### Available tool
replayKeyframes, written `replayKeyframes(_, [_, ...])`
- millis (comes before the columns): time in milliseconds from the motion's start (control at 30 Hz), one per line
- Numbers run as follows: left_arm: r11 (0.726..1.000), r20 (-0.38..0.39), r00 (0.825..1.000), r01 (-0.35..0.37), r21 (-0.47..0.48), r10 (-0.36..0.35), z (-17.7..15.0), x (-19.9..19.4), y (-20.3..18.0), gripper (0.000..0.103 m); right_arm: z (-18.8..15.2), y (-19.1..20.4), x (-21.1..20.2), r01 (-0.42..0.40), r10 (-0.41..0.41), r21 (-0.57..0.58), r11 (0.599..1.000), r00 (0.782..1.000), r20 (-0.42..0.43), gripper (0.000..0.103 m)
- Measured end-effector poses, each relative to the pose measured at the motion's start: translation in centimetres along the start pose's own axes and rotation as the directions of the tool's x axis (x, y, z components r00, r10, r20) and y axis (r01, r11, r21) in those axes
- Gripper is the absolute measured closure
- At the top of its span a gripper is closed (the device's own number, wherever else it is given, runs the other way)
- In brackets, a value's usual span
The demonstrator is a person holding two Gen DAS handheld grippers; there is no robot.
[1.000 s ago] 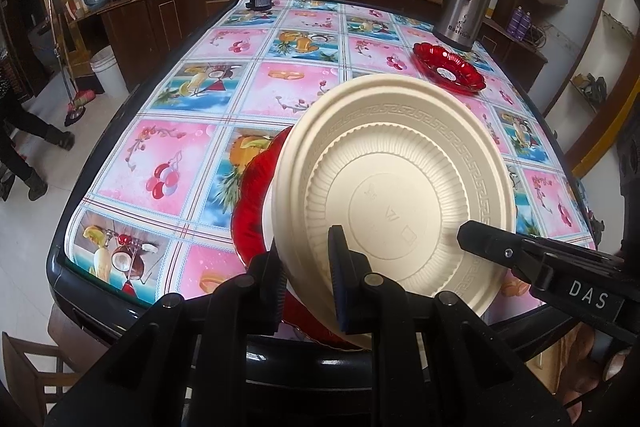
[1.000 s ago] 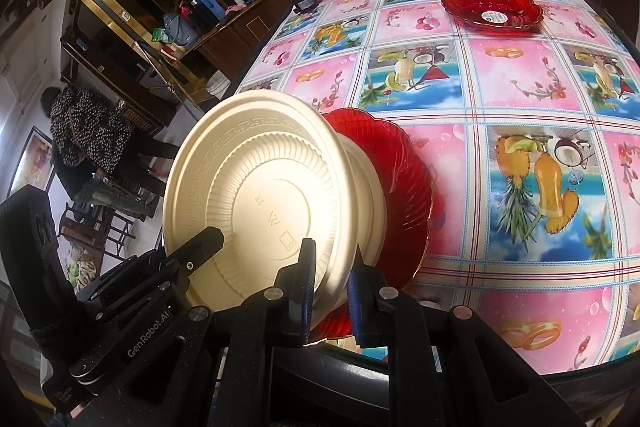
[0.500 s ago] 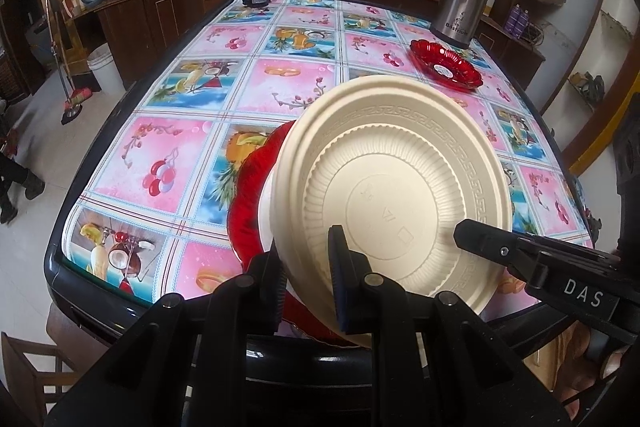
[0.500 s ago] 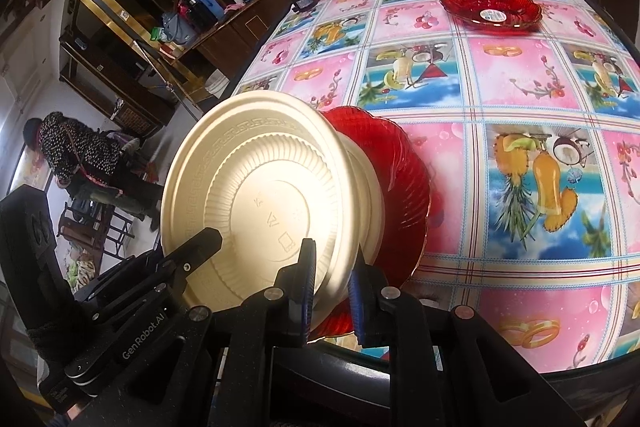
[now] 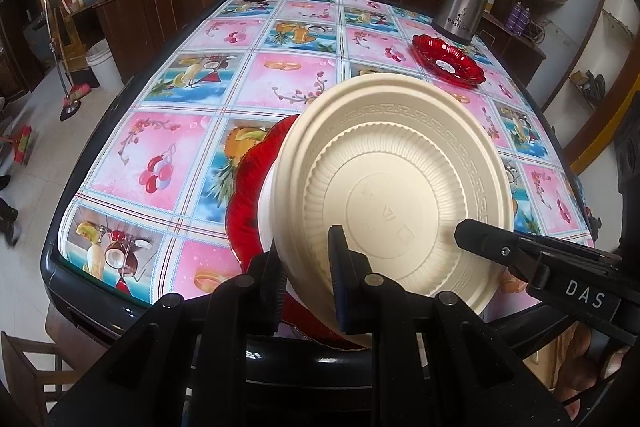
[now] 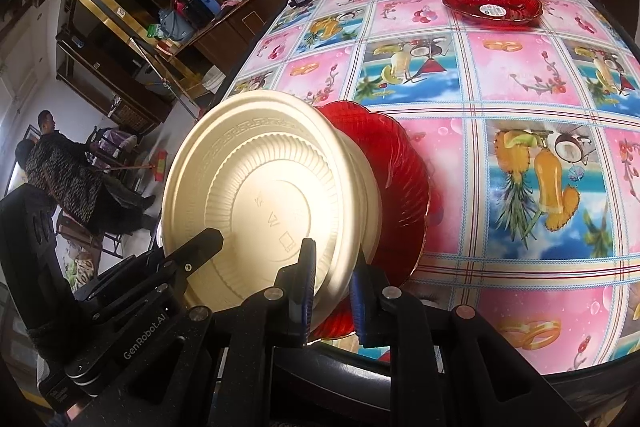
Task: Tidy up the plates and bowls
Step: 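Press the beige bowl into the stack with the left tool while the right tool holds it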
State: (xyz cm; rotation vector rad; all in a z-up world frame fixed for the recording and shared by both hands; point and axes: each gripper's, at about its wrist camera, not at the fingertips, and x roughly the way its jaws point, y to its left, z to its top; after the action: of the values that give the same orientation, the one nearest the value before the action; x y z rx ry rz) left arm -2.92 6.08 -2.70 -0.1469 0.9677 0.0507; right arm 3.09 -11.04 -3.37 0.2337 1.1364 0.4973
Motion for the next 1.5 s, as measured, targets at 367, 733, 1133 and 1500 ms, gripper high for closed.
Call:
replayKeyframes(367, [1.000, -0.018, 1.000, 0.007, -0.007, -0.007, 0.0, 0.5, 0.1, 0.086, 0.0, 0.1, 0.2, 0.007, -0.007, 0.001, 1.000, 1.000, -0.010, 0.085])
replayKeyframes(733, [1.000, -0.035, 0.999, 0.012, -0.013, -0.013, 0.0, 1.1, 0.3, 0.086, 0.2, -0.1, 0.4, 0.007, -0.007, 0.006, 1.000, 1.000, -0.016, 0.085])
replayKeyframes(1133, [0.999, -0.059, 0.998, 0.033, -0.020, -0.034, 0.1, 1.4, 0.5, 0.086, 0.3, 0.0, 0.4, 0.008, -0.007, 0.013, 1.000, 1.000, -0.017, 0.085])
replayKeyframes(1500, [0.999, -0.052, 0.998, 0.038, -0.018, -0.039, 0.4, 1.0, 0.3, 0.086, 0.3, -0.1, 0.3, 0.005, -0.005, 0.015, 1.000, 1.000, -0.012, 0.085])
